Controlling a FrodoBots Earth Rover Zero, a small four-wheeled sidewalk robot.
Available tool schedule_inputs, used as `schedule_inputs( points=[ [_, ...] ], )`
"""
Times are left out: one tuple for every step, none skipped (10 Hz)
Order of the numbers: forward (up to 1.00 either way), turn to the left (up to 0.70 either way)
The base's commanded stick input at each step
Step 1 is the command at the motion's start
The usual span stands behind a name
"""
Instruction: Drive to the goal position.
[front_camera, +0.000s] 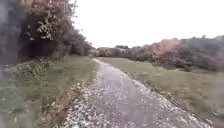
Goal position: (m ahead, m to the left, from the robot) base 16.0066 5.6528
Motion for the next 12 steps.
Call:
schedule_inputs(
  points=[
    [0.98, 0.0],
    [0.98, 0.0],
    [0.98, 0.0],
    [0.98, 0.0],
    [0.98, 0.0],
    [0.98, 0.0],
    [0.98, 0.0],
    [0.98, 0.0],
    [0.98, 0.0],
    [0.98, 0.0],
    [0.98, 0.0],
    [0.98, 0.0]
  ],
)
